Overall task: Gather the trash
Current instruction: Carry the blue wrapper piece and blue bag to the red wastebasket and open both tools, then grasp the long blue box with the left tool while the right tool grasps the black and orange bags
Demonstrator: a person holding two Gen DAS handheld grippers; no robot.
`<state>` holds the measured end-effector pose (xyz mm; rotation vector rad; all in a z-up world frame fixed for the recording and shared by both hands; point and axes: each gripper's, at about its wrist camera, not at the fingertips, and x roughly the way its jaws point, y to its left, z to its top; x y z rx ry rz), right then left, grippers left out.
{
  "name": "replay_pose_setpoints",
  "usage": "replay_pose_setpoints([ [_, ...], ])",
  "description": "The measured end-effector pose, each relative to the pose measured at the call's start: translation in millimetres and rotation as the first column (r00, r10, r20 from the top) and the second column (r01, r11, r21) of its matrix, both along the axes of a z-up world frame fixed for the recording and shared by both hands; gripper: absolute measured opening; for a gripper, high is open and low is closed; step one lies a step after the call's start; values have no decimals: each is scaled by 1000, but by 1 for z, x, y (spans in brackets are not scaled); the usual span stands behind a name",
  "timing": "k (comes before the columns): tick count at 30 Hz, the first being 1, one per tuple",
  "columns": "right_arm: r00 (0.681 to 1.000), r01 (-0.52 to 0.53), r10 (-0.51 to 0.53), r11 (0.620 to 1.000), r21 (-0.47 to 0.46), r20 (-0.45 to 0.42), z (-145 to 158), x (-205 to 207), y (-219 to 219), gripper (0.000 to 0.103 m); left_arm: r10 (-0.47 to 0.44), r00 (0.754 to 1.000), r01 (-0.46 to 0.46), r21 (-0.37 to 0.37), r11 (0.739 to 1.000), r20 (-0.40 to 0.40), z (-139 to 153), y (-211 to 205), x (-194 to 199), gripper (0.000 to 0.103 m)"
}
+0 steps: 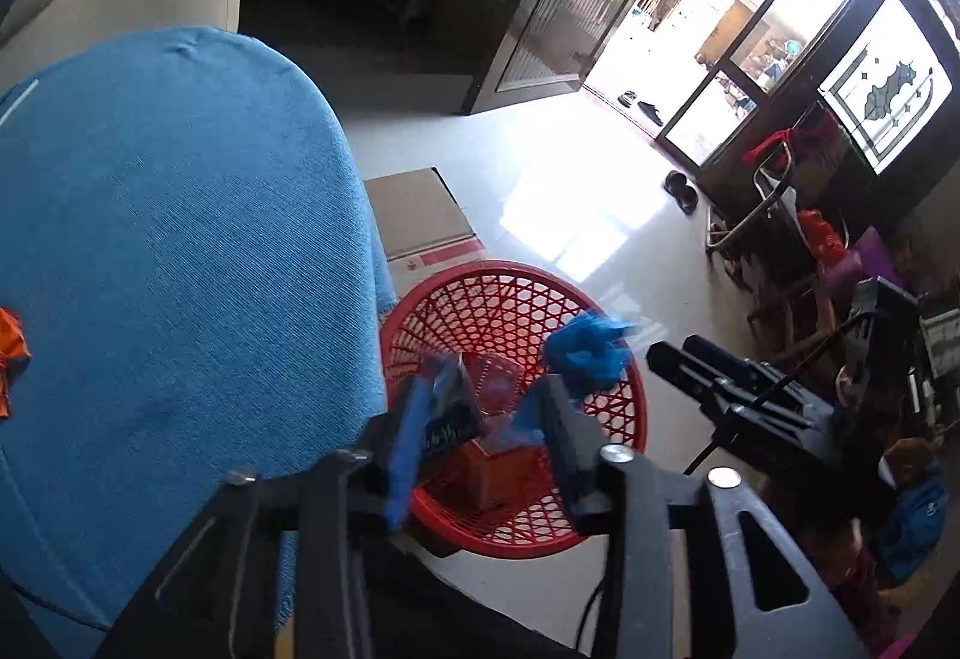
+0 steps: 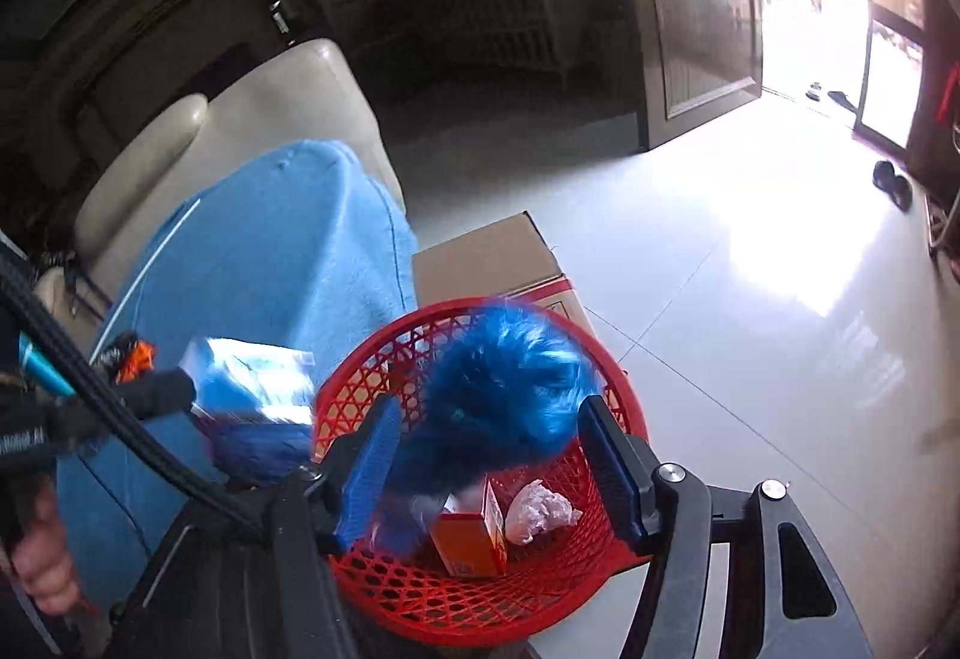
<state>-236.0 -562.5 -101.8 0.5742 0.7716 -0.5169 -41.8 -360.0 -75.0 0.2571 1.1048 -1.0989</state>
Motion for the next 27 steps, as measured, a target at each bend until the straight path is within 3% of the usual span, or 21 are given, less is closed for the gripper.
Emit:
replay_pose_setpoints([
  [5, 1000, 17, -16, 1000, -13, 17, 2, 6, 4, 66, 37, 999, -37, 6, 999, 14, 1, 24, 17, 48],
  [10, 999, -38, 38, 999, -7, 38, 4, 33, 18, 66, 127, 991, -130, 46, 991, 49, -6, 70, 38, 48],
  [15, 988, -144, 143, 990, 9, 51, 6, 75, 51, 66, 294, 952, -300, 62, 952, 81, -3, 142, 65, 48],
  [21, 947, -315, 312, 948, 41, 76, 14, 135, 107, 66, 517, 833, -539, 76, 839, 196, 2, 246, 101, 50],
  [25, 902, -429, 423, 900, 71, 85, 17, 180, 145, 66, 627, 728, -672, 103, 734, 277, -3, 316, 123, 51],
  [27, 881, -471, 463, 877, 94, 93, 14, 199, 160, 66, 667, 690, -714, 112, 692, 280, -8, 344, 131, 52],
])
